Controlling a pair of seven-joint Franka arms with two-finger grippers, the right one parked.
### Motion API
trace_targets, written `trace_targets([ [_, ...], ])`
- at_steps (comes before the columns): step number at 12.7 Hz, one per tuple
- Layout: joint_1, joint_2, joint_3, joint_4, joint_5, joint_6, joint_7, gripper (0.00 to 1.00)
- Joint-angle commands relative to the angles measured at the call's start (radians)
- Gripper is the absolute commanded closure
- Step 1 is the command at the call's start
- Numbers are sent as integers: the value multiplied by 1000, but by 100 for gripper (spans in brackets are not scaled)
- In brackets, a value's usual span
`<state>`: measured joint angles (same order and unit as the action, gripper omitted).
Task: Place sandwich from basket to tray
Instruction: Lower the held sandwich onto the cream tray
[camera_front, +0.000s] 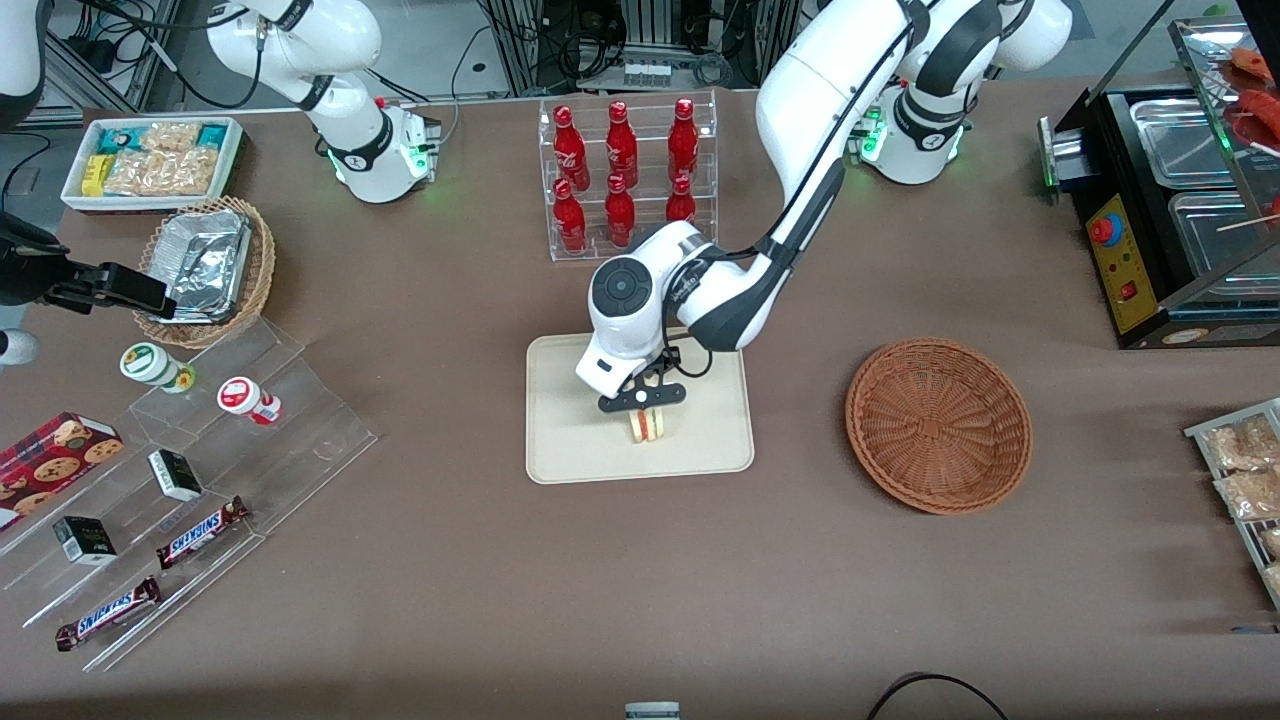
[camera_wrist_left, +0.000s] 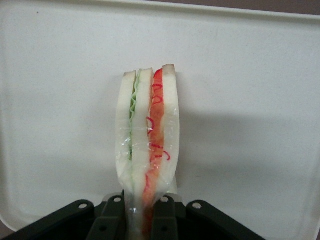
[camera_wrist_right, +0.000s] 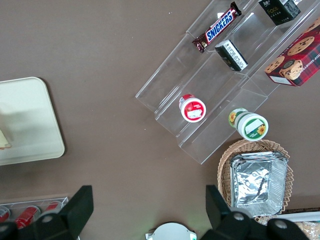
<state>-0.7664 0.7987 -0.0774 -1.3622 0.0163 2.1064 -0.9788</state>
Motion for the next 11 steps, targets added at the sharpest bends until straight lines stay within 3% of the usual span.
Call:
trace_targets([
  [1, -4, 51, 4, 80, -10, -34, -35, 100],
  [4, -4, 57, 4, 84, -44, -34, -41, 100],
  [5, -4, 63, 4, 92, -44, -35, -41, 75],
  [6, -4, 65, 5, 98, -44, -37, -41, 31],
  [7, -2, 62, 5, 100, -44, -39, -41, 0],
  [11, 15, 45, 5, 167, -44, -133, -24, 0],
])
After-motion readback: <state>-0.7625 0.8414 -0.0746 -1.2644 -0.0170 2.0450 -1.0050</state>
